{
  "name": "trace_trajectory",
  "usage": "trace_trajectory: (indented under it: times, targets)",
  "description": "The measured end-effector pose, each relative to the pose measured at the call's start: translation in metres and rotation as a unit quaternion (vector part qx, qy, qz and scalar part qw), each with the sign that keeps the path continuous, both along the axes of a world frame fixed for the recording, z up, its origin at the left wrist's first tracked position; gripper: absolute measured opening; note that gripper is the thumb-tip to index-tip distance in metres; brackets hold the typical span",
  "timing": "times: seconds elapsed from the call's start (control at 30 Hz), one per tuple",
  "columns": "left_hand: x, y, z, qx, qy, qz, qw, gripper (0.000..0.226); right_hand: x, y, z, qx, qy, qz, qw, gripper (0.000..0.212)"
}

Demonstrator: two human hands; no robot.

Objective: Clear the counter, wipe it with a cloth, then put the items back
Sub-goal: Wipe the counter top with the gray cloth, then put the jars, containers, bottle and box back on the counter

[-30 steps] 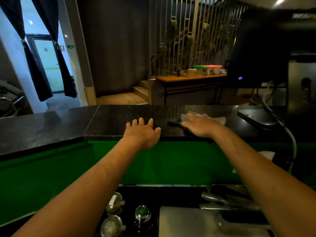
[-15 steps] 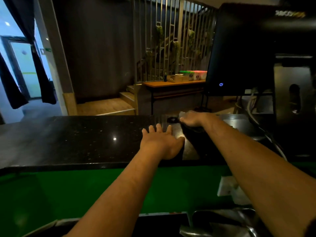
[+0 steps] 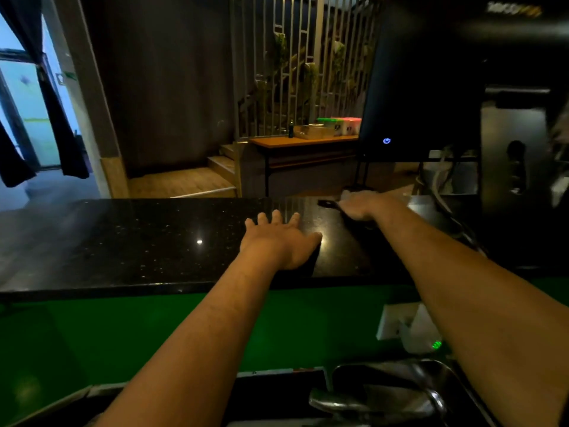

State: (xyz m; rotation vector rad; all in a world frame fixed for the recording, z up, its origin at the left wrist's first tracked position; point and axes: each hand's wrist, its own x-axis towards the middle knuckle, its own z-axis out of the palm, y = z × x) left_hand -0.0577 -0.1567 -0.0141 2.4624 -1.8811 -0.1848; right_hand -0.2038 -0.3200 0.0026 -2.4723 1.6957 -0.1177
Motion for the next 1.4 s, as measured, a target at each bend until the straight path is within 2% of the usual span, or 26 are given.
trace_trajectory:
  times: [0.1, 0.17, 0.27, 0.37, 0.53, 0.67, 0.8, 0.87, 0.93, 0.97, 1.03, 1.07, 1.1, 1.17, 1.2, 1.23, 1.33, 1.4]
  targets:
    - [-0.003, 0.004, 0.003, -0.003, -0.001, 0.008, 1.000, 0.075, 0.000, 0.071, 0.011, 0.007, 0.024, 0.061, 0.998, 0.051]
    - [-0.004, 0.009, 0.002, -0.011, 0.001, 0.006, 1.000, 0.072, -0.024, 0.106, 0.009, 0.016, 0.011, 0.084, 0.996, 0.055]
    - [-0.003, 0.027, 0.001, -0.018, -0.003, -0.011, 1.000, 0.069, -0.060, 0.123, -0.003, 0.018, -0.020, 0.062, 0.998, 0.057]
    - [-0.001, 0.054, -0.002, -0.012, -0.042, -0.038, 0.998, 0.070, -0.060, 0.147, -0.009, -0.040, -0.022, 0.042, 0.998, 0.056]
    - [-0.007, 0.110, -0.010, -0.092, -0.065, -0.063, 0.992, 0.062, -0.060, 0.166, -0.016, -0.029, -0.028, 0.059, 0.997, 0.059]
    - [0.003, 0.145, -0.023, -0.133, -0.079, -0.082, 0.985, 0.063, -0.024, 0.192, -0.011, -0.099, -0.050, 0.012, 0.994, 0.053]
    - [0.015, 0.190, -0.040, -0.163, -0.104, -0.065, 0.979, 0.079, 0.028, 0.243, -0.017, -0.112, -0.092, 0.144, 0.979, 0.049]
    - [0.019, 0.217, -0.050, -0.206, -0.066, -0.016, 0.976, 0.078, 0.039, 0.262, -0.020, -0.083, -0.122, 0.174, 0.974, 0.050]
    - [0.020, 0.251, -0.063, -0.270, 0.042, 0.059, 0.960, 0.069, 0.039, 0.282, -0.019, -0.017, -0.187, 0.206, 0.960, 0.046]
    - [0.019, 0.269, -0.070, -0.291, 0.118, 0.102, 0.944, 0.064, 0.038, 0.293, -0.018, 0.044, -0.265, 0.218, 0.938, 0.042]
    - [0.016, 0.305, -0.083, -0.300, 0.265, 0.162, 0.902, 0.058, 0.032, 0.333, -0.019, 0.203, -0.451, 0.194, 0.847, 0.027]
    - [0.013, 0.321, -0.089, -0.291, 0.341, 0.182, 0.875, 0.053, 0.030, 0.354, -0.028, 0.270, -0.510, 0.162, 0.800, 0.024]
    - [0.009, 0.337, -0.094, -0.279, 0.428, 0.198, 0.836, 0.047, 0.028, 0.372, -0.044, 0.333, -0.554, 0.131, 0.752, 0.026]
    - [-0.005, 0.367, -0.102, -0.250, 0.602, 0.230, 0.723, 0.030, 0.024, 0.409, -0.083, 0.454, -0.611, 0.072, 0.645, 0.033]
    - [-0.010, 0.382, -0.108, -0.229, 0.662, 0.250, 0.669, 0.026, 0.022, 0.426, -0.101, 0.494, -0.623, 0.045, 0.605, 0.039]
    - [-0.014, 0.398, -0.114, -0.199, 0.695, 0.266, 0.638, 0.025, 0.019, 0.442, -0.119, 0.521, -0.627, 0.019, 0.578, 0.046]
    - [-0.021, 0.450, -0.141, -0.109, 0.728, 0.260, 0.624, 0.039, 0.008, 0.487, -0.163, 0.573, -0.640, -0.050, 0.509, 0.055]
    - [-0.023, 0.482, -0.154, -0.065, 0.721, 0.231, 0.649, 0.044, 0.002, 0.518, -0.186, 0.605, -0.654, -0.062, 0.450, 0.062]
